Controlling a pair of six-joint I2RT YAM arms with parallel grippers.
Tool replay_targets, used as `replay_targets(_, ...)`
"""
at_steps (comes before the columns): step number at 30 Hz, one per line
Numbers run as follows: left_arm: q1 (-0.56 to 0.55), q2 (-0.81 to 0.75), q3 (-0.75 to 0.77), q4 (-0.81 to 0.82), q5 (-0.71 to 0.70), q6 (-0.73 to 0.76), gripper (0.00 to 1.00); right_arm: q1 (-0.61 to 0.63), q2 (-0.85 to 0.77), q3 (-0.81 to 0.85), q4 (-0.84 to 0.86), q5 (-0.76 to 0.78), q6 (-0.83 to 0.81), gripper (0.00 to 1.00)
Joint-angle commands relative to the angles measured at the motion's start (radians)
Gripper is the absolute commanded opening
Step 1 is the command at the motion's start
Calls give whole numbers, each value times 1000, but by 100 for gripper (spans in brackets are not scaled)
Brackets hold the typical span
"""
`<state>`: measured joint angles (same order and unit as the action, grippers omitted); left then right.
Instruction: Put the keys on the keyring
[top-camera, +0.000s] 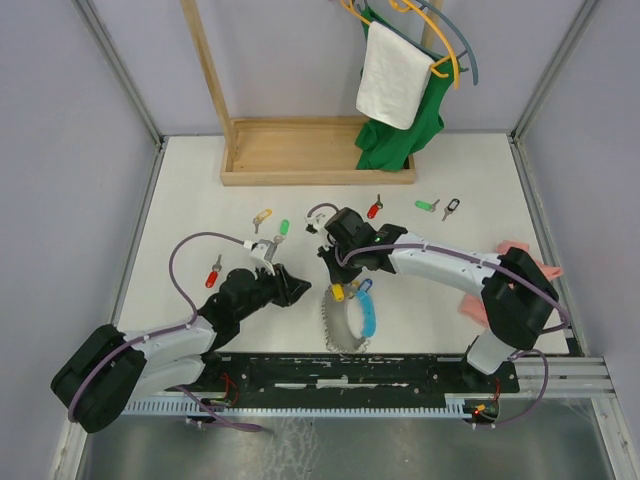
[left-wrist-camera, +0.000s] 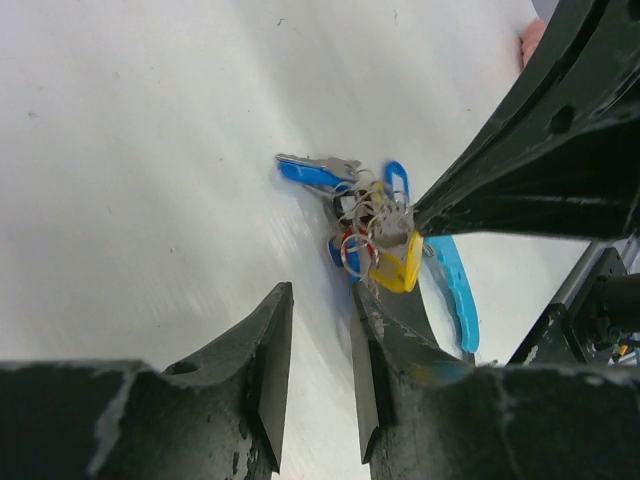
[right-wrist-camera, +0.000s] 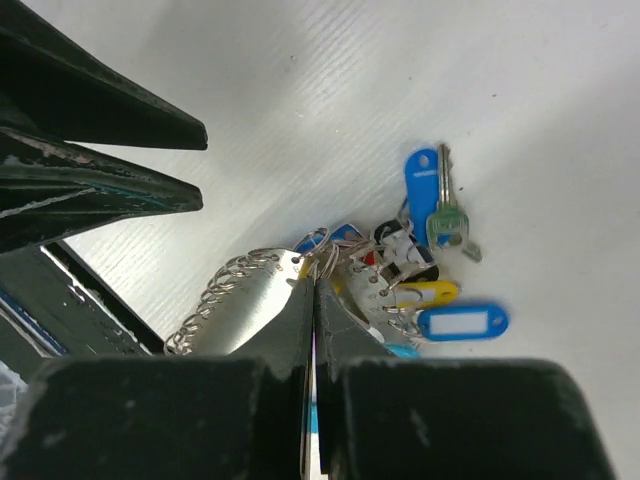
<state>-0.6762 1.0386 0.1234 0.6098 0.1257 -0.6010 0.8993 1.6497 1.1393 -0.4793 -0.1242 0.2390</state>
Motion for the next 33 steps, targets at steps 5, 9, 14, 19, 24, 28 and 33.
replay_targets(5, -3, 48, 43, 110, 95, 128, 38, -27, -64, 64, -42, -64, -86, 1)
replay_targets(9, -2, 108, 71, 162, 163, 159, 39, -27, -78, 64, -35, -83, -118, 1)
replay_targets(14, -2, 106, 79, 249, 180, 248, 40, -32, -136, 82, -63, -104, -271, 1)
replay_targets(19, -2, 91, 92, 315, 220, 380, 40, -47, -186, 105, -117, -150, -414, 1)
replay_targets(24, -2, 84, 78, 427, 272, 503, 39, -51, -240, 120, -161, -205, -555, 1)
replay_targets(28, -2, 62, 88, 473, 342, 570, 39, -51, -274, 127, -190, -263, -667, 1)
replay_targets(33, -1, 60, 119, 482, 457, 641, 38, -51, -304, 120, -204, -337, -795, 1)
